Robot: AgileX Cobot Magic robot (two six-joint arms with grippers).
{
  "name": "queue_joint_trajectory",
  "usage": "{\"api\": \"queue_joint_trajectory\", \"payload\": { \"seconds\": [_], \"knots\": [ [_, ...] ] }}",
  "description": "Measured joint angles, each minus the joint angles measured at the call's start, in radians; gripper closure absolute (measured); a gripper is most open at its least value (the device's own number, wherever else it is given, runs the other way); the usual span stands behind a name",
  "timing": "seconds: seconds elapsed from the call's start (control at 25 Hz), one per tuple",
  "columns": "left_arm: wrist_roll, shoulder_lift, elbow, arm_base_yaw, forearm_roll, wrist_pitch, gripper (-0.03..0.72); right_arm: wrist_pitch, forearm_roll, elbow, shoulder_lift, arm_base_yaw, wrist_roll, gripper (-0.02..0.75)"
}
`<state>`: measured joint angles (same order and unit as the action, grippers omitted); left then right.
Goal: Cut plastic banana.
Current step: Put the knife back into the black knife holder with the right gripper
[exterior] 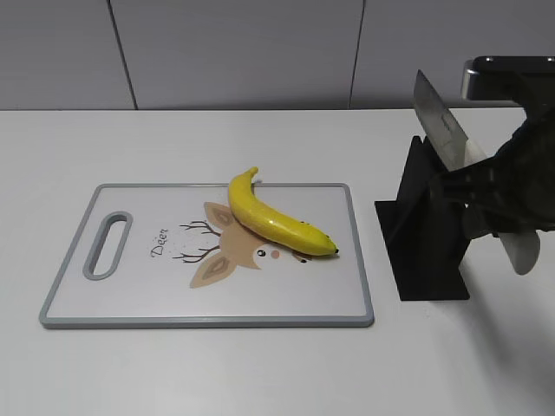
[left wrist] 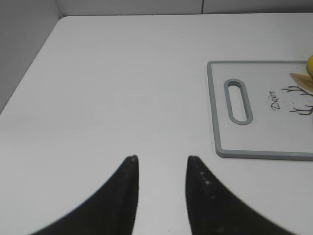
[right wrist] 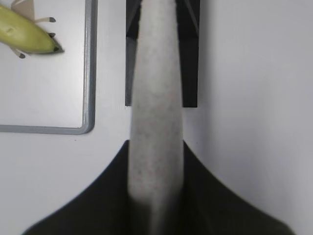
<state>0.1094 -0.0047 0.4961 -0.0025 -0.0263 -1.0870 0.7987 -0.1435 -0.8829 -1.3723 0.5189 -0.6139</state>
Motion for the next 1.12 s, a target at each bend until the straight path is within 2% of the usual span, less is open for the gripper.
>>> {"api": "queue_joint_trajectory", "payload": {
  "seconds": [0.44, 1.12],
  "knots": [
    [0.000, 0.000, 0.000, 0.000, 0.000, 0.000, 0.366, -0.025, -0.053, 0.000, -0.054, 0.001, -0.046, 0.556],
    [0.000, 0.000, 0.000, 0.000, 0.000, 0.000, 0.367, -0.008, -0.051, 0.000, -0.082, 0.001, -0.047, 0.556]
  ]
}}
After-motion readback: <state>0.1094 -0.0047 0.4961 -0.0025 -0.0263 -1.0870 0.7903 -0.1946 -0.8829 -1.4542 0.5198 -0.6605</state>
